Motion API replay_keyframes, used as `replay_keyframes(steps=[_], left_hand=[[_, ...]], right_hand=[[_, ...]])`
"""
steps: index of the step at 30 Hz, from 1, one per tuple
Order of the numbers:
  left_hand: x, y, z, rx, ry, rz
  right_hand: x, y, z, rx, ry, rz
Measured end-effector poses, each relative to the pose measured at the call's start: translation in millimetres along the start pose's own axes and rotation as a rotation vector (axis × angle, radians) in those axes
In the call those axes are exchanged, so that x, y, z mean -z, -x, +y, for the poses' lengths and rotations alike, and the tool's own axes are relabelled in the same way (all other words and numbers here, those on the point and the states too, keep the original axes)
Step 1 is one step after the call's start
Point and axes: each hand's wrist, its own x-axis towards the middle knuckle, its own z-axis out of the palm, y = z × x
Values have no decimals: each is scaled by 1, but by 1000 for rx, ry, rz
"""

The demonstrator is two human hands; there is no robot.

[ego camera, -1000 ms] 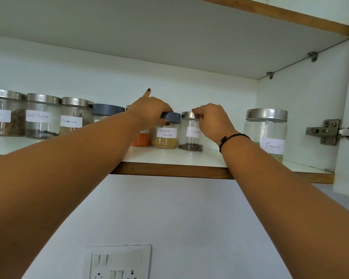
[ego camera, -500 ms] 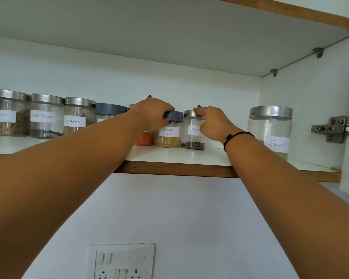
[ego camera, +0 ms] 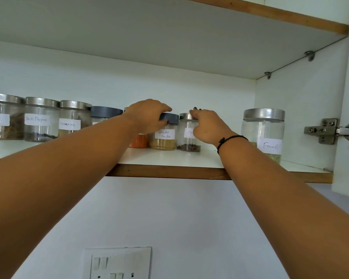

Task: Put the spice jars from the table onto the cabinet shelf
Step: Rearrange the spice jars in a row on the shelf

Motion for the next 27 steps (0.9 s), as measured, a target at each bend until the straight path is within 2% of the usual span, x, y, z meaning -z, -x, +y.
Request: replay_keyframes(steps=[5,16,19,23,27], left_hand=[[1,0,-2,42,11,0],[10,6,15,-7,58,88],[14,7,27,-73,89,138],[16,8,38,-91,82,83],[25,13,71,-114,166,149]], right_hand=[[-1,-1,1,-2,-29,145],[11,19,-20,83,-12,333],[26,36,-28,140,-49,377],[61,64,-22,237,-7,450],[100,84,13,210,-42,583]])
